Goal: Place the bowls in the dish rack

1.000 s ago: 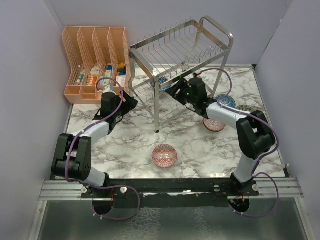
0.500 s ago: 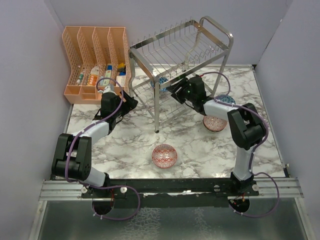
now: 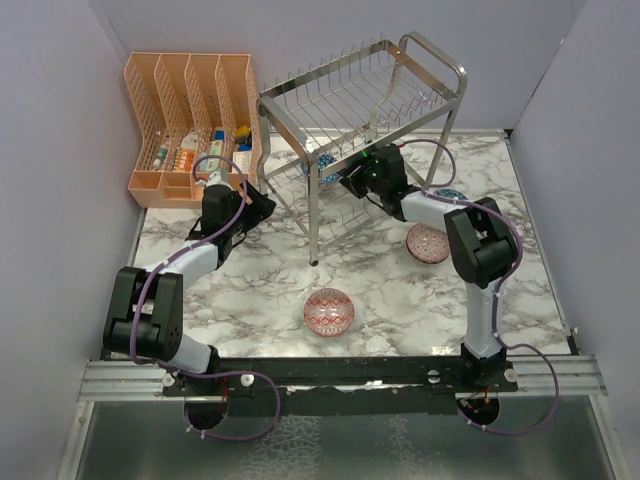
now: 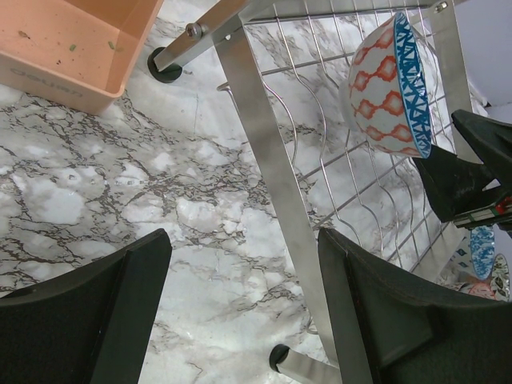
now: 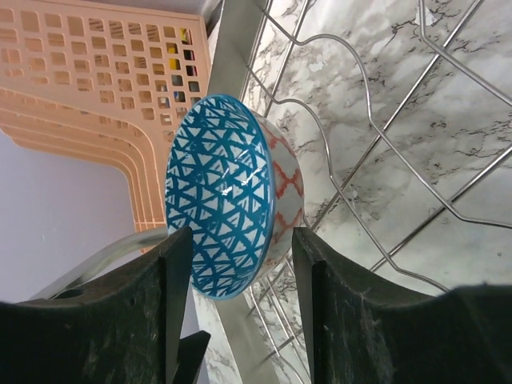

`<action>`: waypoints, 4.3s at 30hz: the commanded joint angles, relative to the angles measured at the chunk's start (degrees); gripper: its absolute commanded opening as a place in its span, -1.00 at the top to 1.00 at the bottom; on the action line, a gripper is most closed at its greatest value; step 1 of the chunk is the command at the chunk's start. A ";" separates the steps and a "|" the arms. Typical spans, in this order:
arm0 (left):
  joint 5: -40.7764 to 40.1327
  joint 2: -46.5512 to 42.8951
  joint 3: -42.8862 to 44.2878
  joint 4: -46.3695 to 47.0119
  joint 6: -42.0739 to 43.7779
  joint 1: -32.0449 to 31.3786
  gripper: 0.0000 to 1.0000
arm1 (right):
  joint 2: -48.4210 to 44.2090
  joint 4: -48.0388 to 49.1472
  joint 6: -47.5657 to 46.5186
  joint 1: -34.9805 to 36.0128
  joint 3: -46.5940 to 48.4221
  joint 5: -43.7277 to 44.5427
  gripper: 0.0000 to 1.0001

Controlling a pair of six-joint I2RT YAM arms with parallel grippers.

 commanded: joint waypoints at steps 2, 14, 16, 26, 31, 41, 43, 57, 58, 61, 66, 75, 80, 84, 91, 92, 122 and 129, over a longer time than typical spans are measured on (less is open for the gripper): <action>-0.36 -1.01 1.17 0.04 1.12 -0.35 -0.53 | 2.01 -1.32 -0.67 -0.28 2.44 2.67 -0.04; -0.19 -0.83 0.66 0.32 1.02 -0.35 -0.53 | 6.80 -3.53 -3.24 -0.15 6.62 4.06 0.23; -0.19 -0.86 0.64 0.33 1.07 -0.35 -0.53 | 6.73 -3.59 -3.54 -0.06 6.38 4.80 0.35; -0.01 -0.64 0.64 0.77 0.81 -0.35 -0.53 | 4.00 -1.85 -8.54 1.32 4.59 9.52 0.98; -0.01 -0.66 0.91 0.68 0.67 -0.35 -0.53 | 0.55 0.70 -16.93 4.59 3.82 18.49 0.98; 0.01 -0.60 0.83 0.85 0.59 -0.35 -0.53 | -1.61 11.32 -37.45 12.98 3.55 40.36 0.98; 0.01 -0.60 0.82 0.94 0.61 -0.35 -0.53 | -0.85 14.98 -42.12 13.93 3.56 43.31 0.98; -2.34 -1.45 3.30 -3.70 0.34 -0.84 -0.53 | 8.16 49.25 -81.46 16.26 2.30 47.08 0.98; -2.84 -1.53 3.81 -4.80 0.55 -1.01 -0.53 | 8.64 50.13 -82.84 16.35 2.56 46.96 0.98; -3.52 -1.99 5.30 -7.29 0.77 -1.31 -0.52 | 10.39 52.73 -87.62 16.70 3.86 46.94 0.98; -3.97 -3.91 5.34 -8.13 0.76 -1.60 -0.52 | 14.65 58.35 -98.09 17.46 7.15 47.53 0.98; -5.15 -5.03 5.03 -8.88 1.08 -1.66 -0.52 | 16.92 65.55 -110.67 17.86 6.39 44.45 0.98; -5.20 -5.16 5.15 -8.97 1.27 -1.66 -0.52 | 19.32 69.86 -120.95 17.89 7.56 42.63 0.98; -5.20 -5.09 5.42 -9.07 1.39 -1.66 -0.52 | 18.67 68.67 -126.72 17.79 6.47 38.70 0.98; -4.76 -5.04 5.49 -9.19 1.50 -1.71 -0.52 | 16.06 61.43 -127.52 15.93 5.21 35.53 0.98; -4.80 -5.12 5.52 -9.27 1.55 -1.67 -0.52 | 15.60 60.13 -127.28 15.51 4.96 35.53 0.98; -4.93 -5.49 5.81 -9.31 2.27 -1.66 -0.52 | 17.70 35.41 -129.88 15.75 15.03 36.47 0.98; -5.10 -5.45 5.66 -9.28 2.25 -1.62 -0.52 | 19.22 36.47 -129.28 17.41 14.32 39.42 0.87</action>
